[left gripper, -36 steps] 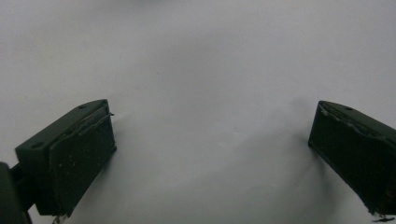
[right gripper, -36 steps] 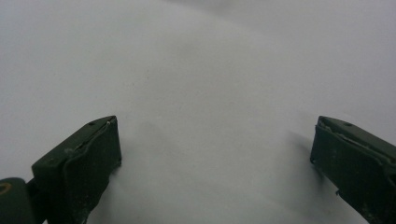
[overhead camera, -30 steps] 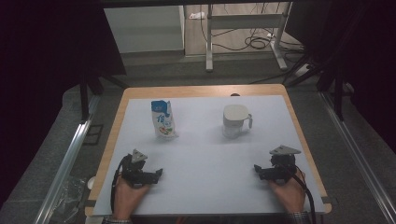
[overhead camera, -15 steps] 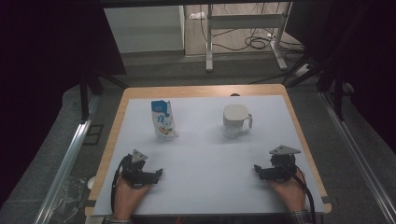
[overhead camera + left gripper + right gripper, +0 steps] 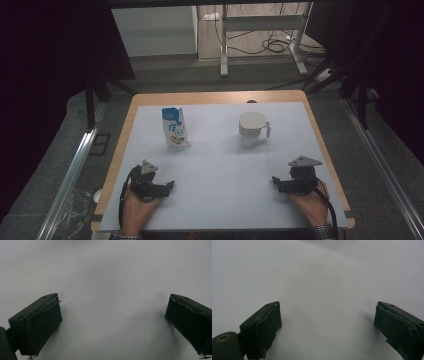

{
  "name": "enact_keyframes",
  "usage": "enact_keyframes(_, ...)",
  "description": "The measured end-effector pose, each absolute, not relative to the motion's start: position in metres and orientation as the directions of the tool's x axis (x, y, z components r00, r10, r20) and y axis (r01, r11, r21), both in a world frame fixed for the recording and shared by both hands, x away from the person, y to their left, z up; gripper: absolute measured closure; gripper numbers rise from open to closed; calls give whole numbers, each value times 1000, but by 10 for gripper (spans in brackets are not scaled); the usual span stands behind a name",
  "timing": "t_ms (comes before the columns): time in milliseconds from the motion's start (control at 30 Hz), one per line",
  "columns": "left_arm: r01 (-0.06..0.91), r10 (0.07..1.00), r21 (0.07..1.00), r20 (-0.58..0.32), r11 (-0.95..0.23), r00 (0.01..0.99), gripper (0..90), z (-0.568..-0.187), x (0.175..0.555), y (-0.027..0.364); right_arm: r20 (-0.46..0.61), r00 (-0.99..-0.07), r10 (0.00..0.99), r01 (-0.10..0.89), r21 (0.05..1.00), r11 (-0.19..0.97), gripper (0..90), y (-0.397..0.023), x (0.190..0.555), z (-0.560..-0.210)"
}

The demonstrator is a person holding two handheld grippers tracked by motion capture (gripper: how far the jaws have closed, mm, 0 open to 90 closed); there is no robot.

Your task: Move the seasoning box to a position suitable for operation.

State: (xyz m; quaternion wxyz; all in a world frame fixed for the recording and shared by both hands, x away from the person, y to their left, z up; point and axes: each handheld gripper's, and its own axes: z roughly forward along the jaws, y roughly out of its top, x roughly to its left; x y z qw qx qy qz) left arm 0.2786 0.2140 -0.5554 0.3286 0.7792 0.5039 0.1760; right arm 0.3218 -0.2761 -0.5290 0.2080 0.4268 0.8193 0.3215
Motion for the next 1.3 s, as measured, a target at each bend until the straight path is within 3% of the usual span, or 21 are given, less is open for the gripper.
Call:
enact_keyframes(533,669,901,690,-56,-276,430,3,-555,279,214,20,-554,832,534,775,337,104,-278,322,-510)
enact_keyframes(900,669,901,690,-56,-276,430,3,-555,279,214,-8,-582,813,476,808,348,147,-268,331,-497)
enact_keyframes(1000,669,901,690,-56,-276,430,3,-555,279,214,-7,-619,785,445,821,357,255,-266,333,-494)
enact_keyframes(1300,669,901,690,-56,-276,430,3,-555,279,214,-44,-606,794,425,826,370,231,-259,343,-486)
